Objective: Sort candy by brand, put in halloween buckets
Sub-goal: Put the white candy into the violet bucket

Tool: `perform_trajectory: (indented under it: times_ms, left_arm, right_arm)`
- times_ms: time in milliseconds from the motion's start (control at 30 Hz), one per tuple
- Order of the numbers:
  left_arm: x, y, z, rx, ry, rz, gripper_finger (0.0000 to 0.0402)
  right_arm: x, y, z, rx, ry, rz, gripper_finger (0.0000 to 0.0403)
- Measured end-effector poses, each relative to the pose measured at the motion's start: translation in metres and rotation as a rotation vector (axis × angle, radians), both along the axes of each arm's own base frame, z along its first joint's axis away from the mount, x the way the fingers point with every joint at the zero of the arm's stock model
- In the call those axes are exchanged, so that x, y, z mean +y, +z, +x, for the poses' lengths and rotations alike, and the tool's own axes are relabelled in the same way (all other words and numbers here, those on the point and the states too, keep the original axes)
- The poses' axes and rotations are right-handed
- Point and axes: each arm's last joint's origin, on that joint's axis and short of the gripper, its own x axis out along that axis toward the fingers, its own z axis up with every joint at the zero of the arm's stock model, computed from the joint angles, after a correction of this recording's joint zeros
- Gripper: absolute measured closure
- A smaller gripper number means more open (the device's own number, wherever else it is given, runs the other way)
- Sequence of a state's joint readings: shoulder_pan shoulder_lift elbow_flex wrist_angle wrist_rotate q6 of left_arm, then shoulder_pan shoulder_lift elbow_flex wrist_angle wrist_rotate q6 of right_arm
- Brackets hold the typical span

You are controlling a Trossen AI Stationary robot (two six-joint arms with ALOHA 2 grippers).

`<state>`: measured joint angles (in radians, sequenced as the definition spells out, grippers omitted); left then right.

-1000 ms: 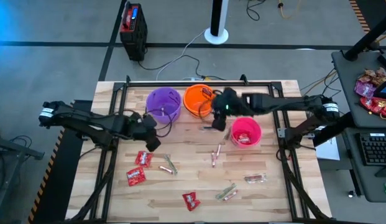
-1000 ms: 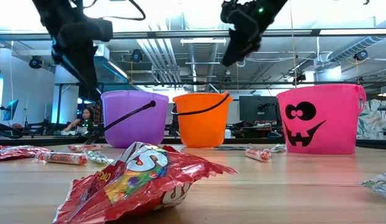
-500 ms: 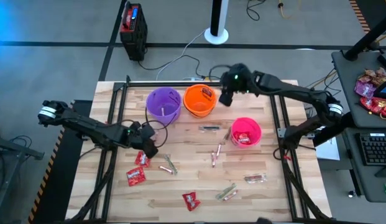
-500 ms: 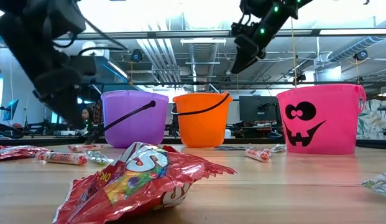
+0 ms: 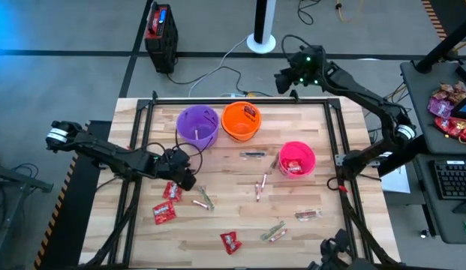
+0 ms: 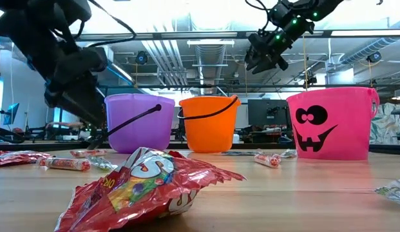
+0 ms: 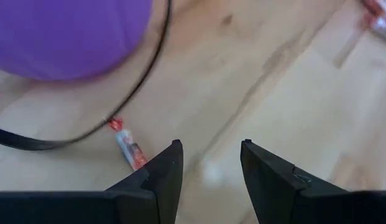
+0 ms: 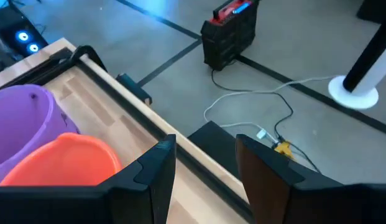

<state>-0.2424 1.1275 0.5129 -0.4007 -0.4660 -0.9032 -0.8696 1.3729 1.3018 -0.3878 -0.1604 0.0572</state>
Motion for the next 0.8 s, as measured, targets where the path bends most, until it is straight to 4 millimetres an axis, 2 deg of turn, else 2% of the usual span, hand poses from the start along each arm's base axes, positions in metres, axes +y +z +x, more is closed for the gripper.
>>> perform_trajectory:
  times_ms: [133,300,500,800]
  left_arm:
    - [0.001,0.008,0.002,-0.005,0.027,0.044,0.0257]
    - [0.002,0.006,0.002,0.037,0.037,0.073,0.0257]
    - [0.002,-0.004,0.000,0.111,0.058,0.082,0.0257]
    - [0.000,-0.023,0.008,0.175,0.117,0.060,0.0257]
  right_arm:
    - [0.002,-0.001,0.000,0.019,0.014,0.004,0.0243]
    - [0.002,-0.002,0.001,0.014,0.008,0.013,0.0243]
    - [0.002,-0.002,0.000,0.004,-0.002,0.036,0.0243]
    - [0.002,-0.002,0.001,0.066,0.058,-0.040,0.0243]
